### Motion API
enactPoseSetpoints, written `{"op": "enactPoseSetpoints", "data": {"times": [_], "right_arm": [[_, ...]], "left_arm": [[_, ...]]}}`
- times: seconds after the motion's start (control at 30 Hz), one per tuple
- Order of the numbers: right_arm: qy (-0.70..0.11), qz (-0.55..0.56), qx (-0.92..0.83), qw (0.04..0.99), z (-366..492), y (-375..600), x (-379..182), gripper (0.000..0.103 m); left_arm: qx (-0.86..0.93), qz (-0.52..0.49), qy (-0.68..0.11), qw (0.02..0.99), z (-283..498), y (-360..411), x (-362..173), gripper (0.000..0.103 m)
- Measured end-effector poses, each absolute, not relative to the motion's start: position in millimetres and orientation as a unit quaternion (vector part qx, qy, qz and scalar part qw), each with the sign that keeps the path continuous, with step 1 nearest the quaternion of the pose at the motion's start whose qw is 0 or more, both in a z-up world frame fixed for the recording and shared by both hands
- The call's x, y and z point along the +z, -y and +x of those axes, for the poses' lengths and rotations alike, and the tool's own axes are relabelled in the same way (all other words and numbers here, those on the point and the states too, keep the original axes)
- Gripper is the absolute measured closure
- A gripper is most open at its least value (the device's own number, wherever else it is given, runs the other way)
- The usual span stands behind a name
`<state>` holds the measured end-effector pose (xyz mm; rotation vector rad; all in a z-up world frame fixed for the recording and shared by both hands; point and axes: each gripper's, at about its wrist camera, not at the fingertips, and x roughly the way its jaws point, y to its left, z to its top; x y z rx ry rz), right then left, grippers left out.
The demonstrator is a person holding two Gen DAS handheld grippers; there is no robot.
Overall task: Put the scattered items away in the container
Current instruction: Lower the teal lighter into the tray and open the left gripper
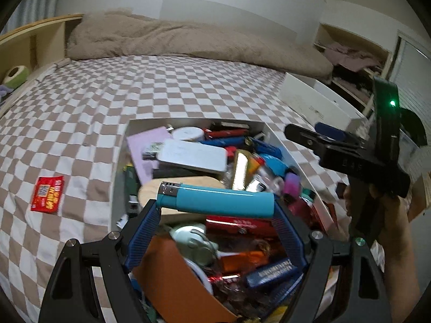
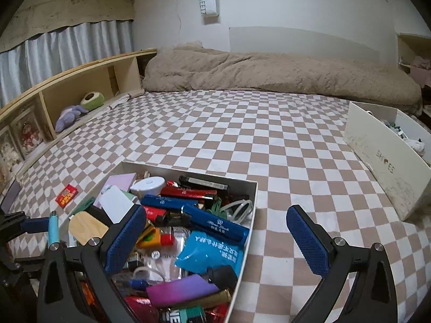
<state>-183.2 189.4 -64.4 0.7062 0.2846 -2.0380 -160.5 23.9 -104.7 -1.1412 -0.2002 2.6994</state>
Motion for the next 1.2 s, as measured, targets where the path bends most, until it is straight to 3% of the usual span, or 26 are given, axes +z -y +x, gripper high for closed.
{"op": "enactPoseSetpoints", "data": {"times": [0.5, 0.6, 1.2], "right_arm": [[-0.087, 0.295, -0.845, 0.437, -195, -204, -68, 0.0], [-0.088, 0.291, -0.848, 0.434, -194, -204, -67, 0.0], [-0.1, 0.283, -0.849, 0.435, -186, -204, -65, 0.0]], "left_arm": [[0.901, -0.412, 0.067, 0.12, -161, -31, -109, 0.019], [0.903, -0.414, 0.058, 0.101, -162, -31, -112, 0.005], [0.907, -0.411, 0.053, 0.074, -164, -23, -114, 0.005]]}}
